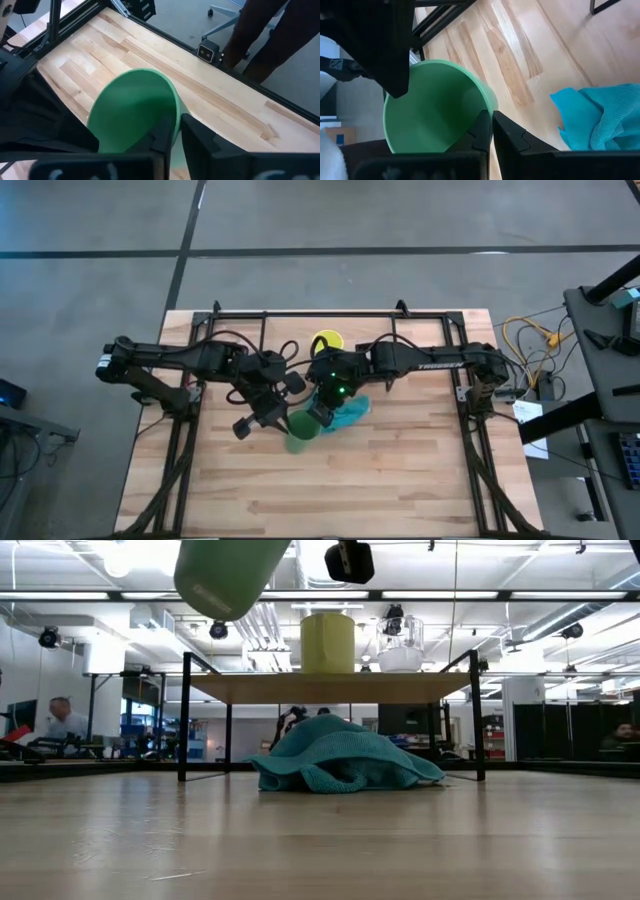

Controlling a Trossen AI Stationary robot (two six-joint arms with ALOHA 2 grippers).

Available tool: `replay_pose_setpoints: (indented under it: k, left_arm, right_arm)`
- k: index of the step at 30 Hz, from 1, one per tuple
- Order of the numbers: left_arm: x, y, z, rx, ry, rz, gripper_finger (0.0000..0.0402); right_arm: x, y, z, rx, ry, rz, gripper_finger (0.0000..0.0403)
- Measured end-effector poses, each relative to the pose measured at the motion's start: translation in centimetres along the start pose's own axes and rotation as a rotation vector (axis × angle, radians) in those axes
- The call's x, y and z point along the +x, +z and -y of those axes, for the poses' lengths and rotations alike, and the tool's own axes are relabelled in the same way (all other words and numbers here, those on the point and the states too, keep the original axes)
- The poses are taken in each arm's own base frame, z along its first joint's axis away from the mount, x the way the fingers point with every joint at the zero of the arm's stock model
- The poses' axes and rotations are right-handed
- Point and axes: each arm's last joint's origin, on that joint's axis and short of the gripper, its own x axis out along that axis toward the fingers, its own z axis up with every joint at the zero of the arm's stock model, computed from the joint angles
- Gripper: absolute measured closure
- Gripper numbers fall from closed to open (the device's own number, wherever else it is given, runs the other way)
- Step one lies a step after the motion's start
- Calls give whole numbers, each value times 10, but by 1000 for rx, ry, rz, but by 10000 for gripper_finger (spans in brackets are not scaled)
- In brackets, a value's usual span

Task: Stack small to large cups/mugs on shelf
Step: Put the green cup on the shelf

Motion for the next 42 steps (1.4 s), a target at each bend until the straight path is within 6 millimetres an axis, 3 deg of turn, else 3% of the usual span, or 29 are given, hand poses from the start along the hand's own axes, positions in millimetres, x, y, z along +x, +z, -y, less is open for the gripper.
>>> replay_pose_setpoints:
  k: [26,42]
  left_arm:
    - [3,-6,2,-17,13,-59,401]
    - [4,-8,4,-81,2,-86,401]
  right_arm:
    - [0,4,-1,-86,4,43,392]
    - [-5,4,-3,-102,21,46,332]
